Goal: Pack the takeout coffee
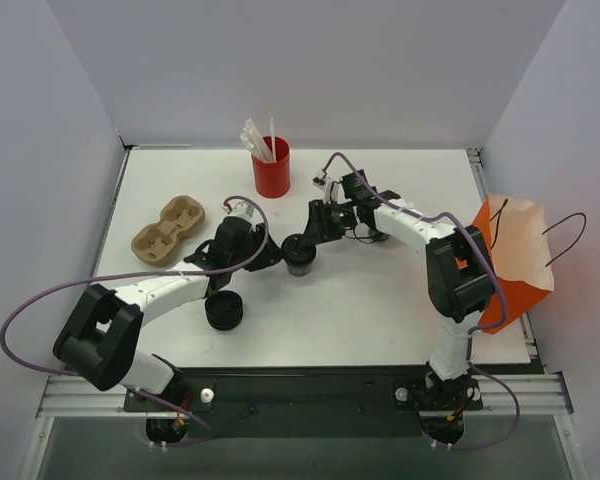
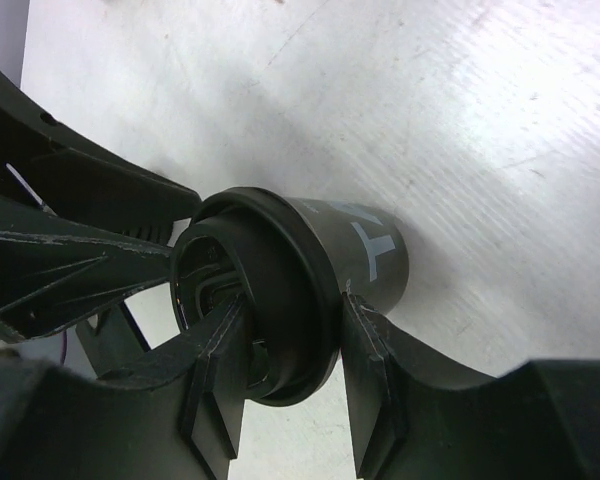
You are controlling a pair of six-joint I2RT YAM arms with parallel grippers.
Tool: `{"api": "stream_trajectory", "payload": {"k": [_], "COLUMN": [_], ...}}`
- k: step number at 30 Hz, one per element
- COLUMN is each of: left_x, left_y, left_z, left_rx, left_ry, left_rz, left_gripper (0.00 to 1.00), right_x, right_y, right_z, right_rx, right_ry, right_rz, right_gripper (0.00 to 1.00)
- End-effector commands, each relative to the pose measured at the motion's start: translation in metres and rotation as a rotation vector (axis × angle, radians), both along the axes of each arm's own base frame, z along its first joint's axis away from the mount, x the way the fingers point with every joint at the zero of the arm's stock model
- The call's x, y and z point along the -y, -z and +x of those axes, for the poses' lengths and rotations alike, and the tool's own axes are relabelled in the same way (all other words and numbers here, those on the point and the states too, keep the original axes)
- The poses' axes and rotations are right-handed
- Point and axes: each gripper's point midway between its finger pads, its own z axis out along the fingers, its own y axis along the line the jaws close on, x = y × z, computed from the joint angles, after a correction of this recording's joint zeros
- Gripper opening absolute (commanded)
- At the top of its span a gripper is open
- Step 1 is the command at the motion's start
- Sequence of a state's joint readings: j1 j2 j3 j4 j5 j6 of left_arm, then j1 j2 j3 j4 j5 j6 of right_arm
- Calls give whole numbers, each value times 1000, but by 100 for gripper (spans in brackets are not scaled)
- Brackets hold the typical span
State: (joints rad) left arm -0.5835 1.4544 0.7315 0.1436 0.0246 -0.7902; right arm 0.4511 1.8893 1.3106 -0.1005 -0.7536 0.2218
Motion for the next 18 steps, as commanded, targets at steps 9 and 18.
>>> {"api": "stream_trajectory", "payload": {"k": [9, 18], "left_x": [-37, -45], "left_y": [-48, -25], "left_z": [-8, -27], "left_rx": [-57, -61], "left_ry": [198, 252], "left_rz": [-3, 47], "left_gripper": [55, 54], "right_x": [-13, -16], "right_y": [59, 56], "right_z": [-93, -88], "right_rx": [-206, -163], "right_ry": [-437, -440], "right_rz": [-196, -245], "right_gripper": [34, 33]}}
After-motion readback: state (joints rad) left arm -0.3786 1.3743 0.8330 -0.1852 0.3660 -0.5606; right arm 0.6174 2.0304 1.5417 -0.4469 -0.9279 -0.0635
